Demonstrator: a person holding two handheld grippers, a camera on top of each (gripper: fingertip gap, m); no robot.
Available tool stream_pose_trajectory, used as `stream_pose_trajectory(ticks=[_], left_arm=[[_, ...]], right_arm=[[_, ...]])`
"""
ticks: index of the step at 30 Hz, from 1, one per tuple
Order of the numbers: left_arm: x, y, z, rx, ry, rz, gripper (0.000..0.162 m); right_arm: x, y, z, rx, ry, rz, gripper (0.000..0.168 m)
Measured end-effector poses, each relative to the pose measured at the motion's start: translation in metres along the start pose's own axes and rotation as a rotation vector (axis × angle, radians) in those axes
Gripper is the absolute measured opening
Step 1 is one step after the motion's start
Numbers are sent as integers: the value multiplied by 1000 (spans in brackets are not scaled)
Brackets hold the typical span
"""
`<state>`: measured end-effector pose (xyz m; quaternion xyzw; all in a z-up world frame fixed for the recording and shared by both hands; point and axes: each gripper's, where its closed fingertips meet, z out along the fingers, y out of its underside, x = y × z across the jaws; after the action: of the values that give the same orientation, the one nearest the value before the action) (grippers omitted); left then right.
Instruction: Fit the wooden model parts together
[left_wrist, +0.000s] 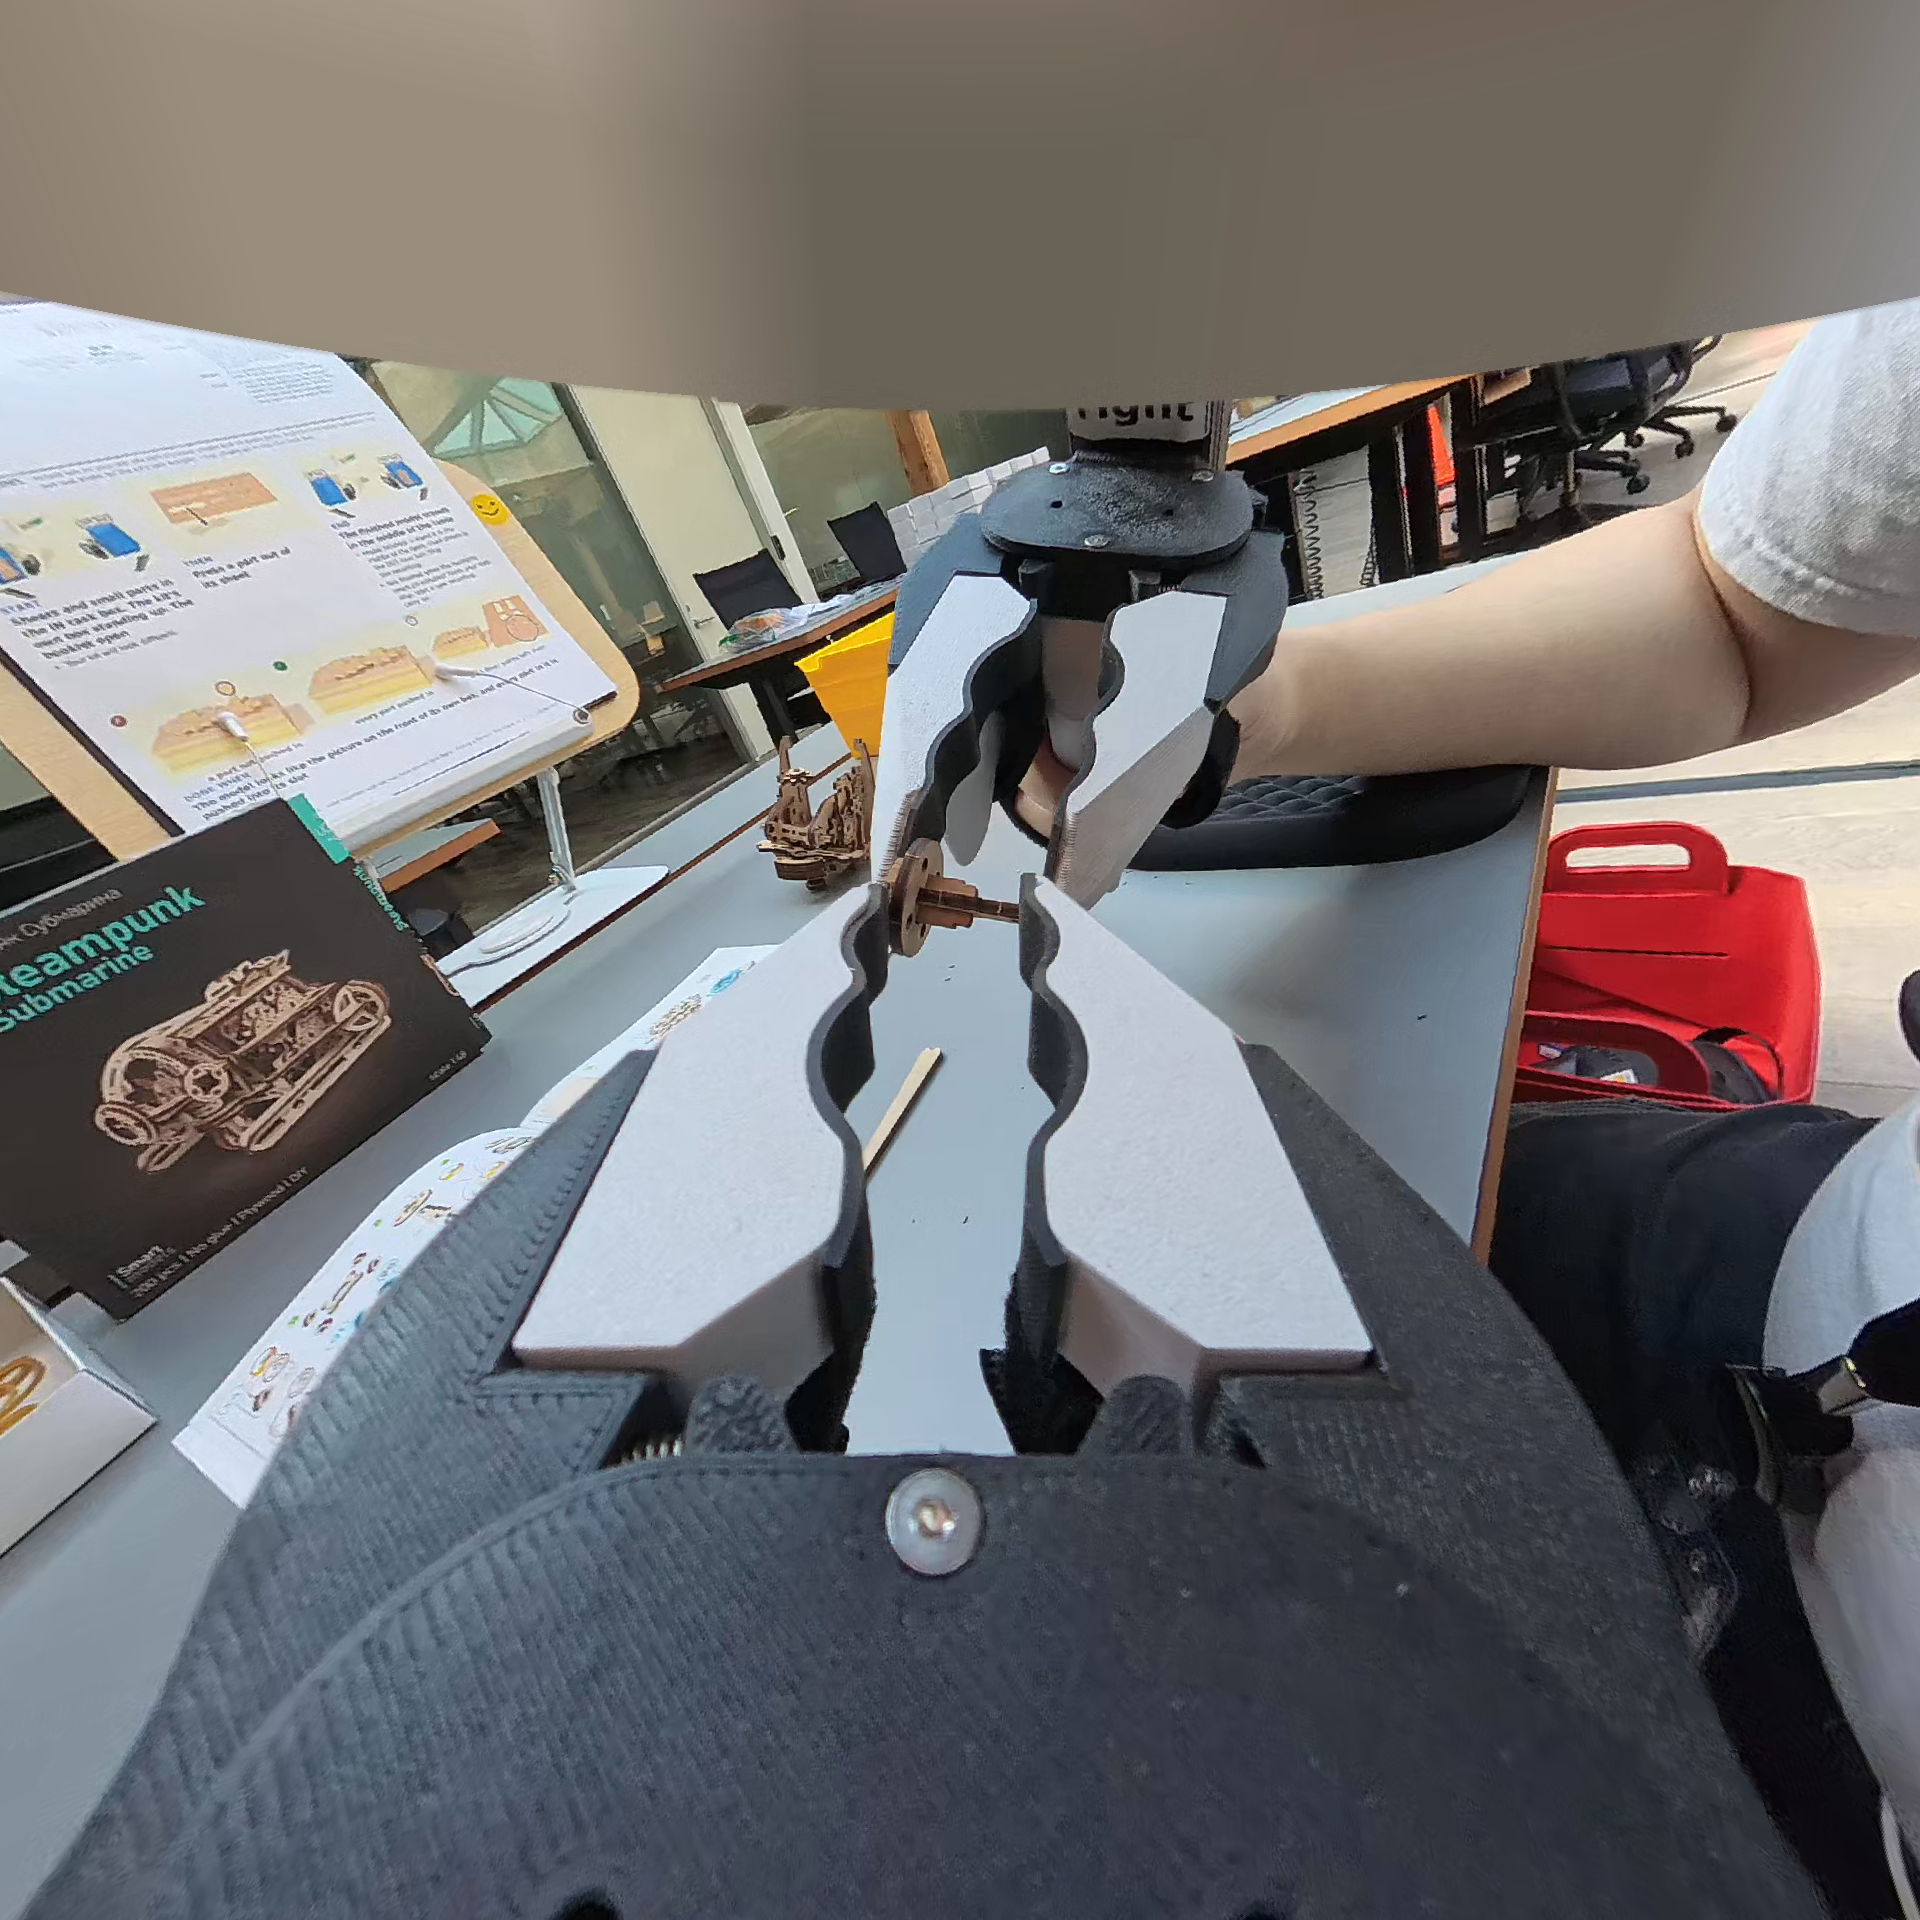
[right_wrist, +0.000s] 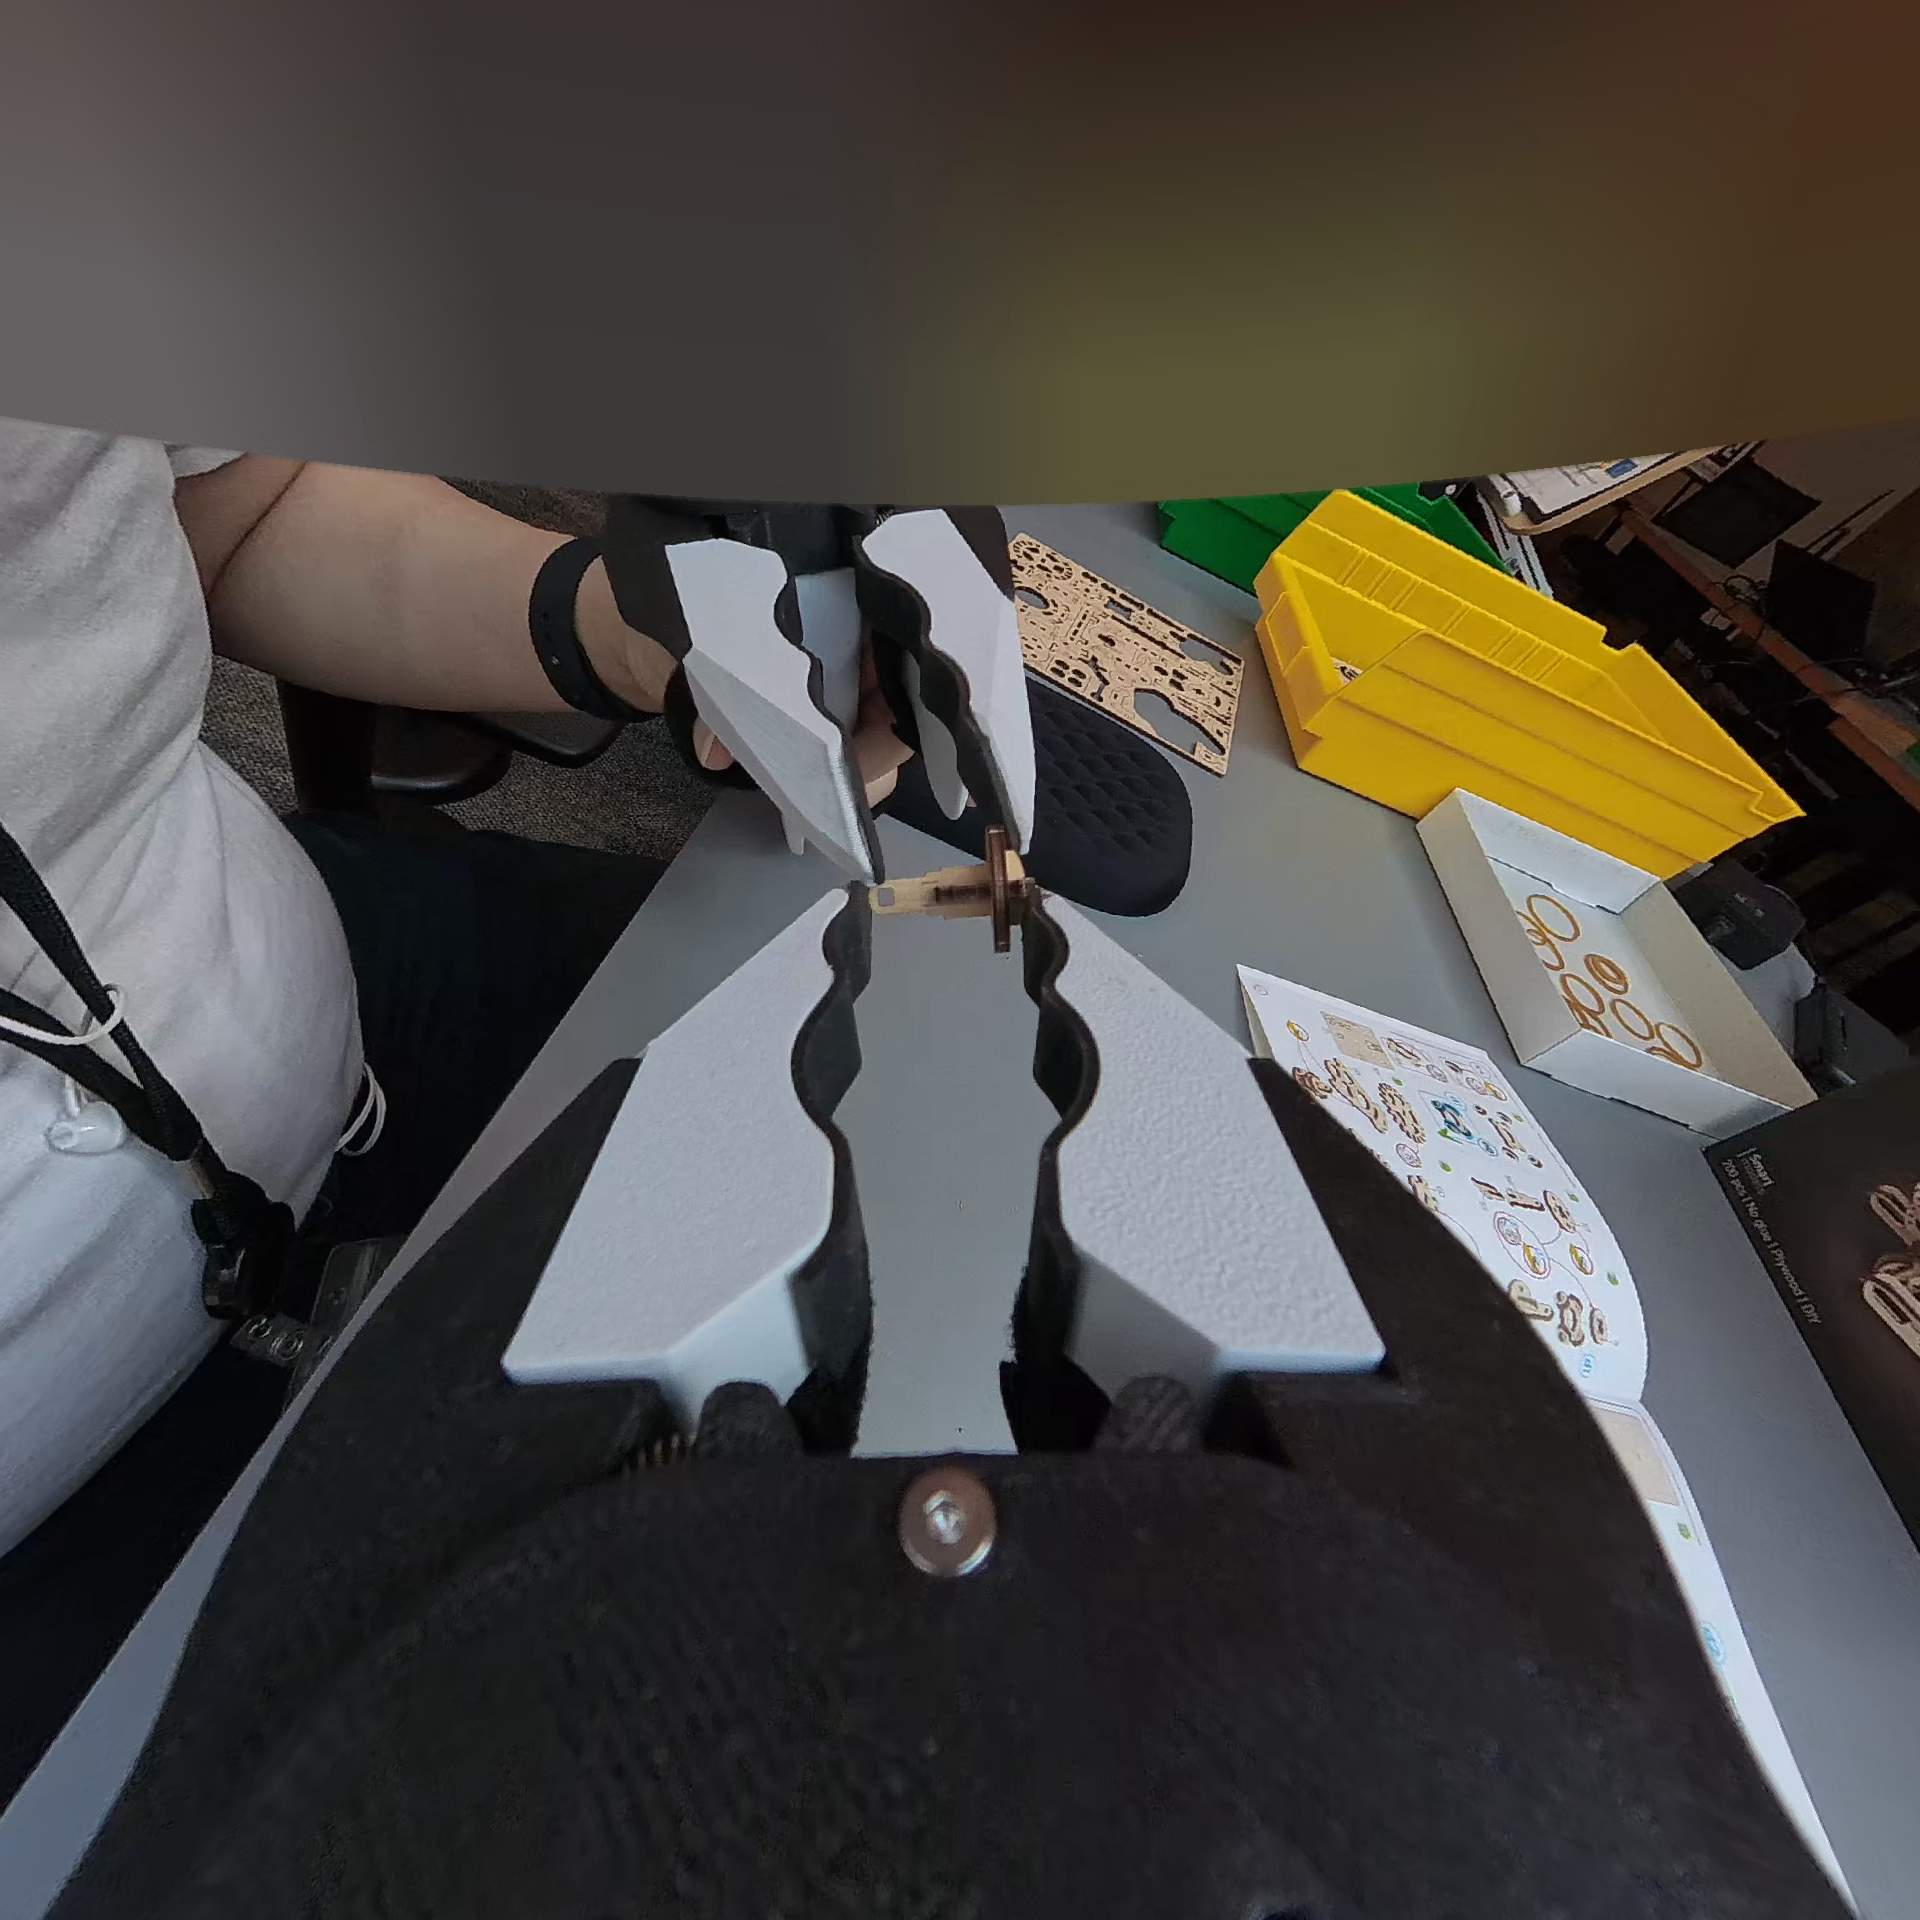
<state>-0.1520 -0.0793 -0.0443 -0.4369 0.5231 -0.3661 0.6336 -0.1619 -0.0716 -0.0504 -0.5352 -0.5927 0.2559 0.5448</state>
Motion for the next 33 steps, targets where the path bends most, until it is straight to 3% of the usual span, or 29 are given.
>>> stream_pose_trajectory(ticks=[3, 14, 16, 19, 22, 26, 29, 33], left_arm=[[4, -1, -1, 18, 40, -55, 32], [-3, -5, 1, 68, -42, -56, 23], [-6, -6, 0, 72, -71, -27, 13], [-4, -9, -1, 100, -56, -54, 13], [0, -11, -1, 131, 4, -131, 29], [-5, -7, -2, 111, -51, -86, 13], [-3, -6, 0, 113, -40, -111, 23], [-3, -3, 1, 107, -46, -121, 20]], right_arm=[[1, -1, -1, -3, 4, 2, 27], [2, -4, -3, 11, -11, 49, 27], [1, -5, -1, 8, -9, 40, 27], [0, -7, -2, 17, -13, 32, 27], [2, -6, -2, 12, 3, 32, 27], [0, -5, 0, -3, -3, 26, 27], [2, -3, -1, -9, -4, 41, 27], [1, 1, 0, -31, -10, 38, 27]])
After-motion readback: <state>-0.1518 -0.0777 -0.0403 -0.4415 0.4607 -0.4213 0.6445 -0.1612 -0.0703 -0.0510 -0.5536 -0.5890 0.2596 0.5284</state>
